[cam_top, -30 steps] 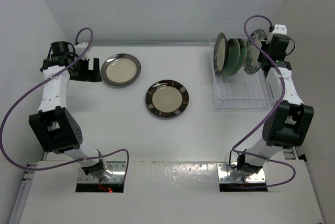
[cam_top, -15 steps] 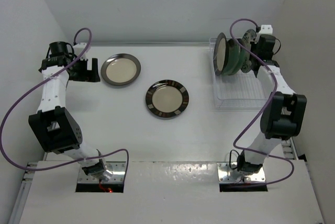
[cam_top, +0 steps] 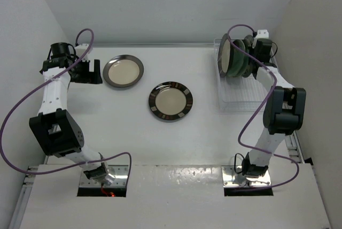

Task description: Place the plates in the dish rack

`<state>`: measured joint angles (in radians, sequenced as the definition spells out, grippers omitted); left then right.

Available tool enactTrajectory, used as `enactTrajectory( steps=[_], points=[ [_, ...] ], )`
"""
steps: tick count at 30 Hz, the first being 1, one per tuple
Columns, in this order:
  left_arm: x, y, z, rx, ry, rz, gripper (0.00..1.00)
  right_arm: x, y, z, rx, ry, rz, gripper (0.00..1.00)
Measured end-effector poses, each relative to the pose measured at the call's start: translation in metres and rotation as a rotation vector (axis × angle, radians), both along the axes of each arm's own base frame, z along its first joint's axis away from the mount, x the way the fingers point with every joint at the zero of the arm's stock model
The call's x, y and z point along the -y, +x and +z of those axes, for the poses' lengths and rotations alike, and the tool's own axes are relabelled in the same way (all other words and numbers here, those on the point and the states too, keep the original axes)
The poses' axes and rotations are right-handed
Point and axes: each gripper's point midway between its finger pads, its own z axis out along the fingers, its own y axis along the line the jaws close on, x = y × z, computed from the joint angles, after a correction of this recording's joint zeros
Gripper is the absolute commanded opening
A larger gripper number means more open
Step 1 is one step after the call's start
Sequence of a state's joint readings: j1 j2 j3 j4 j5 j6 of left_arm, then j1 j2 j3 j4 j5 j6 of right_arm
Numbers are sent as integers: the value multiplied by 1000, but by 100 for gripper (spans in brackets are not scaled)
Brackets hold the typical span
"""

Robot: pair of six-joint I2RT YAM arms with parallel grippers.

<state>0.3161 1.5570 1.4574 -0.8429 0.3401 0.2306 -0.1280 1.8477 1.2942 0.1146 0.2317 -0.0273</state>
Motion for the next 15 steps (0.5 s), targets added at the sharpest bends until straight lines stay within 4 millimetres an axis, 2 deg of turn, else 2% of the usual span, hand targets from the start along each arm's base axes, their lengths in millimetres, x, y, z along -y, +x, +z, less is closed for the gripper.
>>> enactTrajectory(
  steps=[5,6,8,11,12,15],
  points=[
    [0,0,0,0,-1,0,100,-1,2,3,16,4,-5,35],
    [0,0,0,0,-1,0,100,0,2,7,26,-3,-12,50],
    [1,0,0,1,-2,-2,100,4,1,15,42,-14,-34,59],
    [1,0,0,1,-2,-3,100,11,-4,42,89,-42,-74,71],
    [1,0,0,0,-2,-4,100,13,-6,53,110,-51,-86,79],
    [2,-1,-4,-7,2,-17,100,19,-11,100,194,-79,-123,90]
  ],
)
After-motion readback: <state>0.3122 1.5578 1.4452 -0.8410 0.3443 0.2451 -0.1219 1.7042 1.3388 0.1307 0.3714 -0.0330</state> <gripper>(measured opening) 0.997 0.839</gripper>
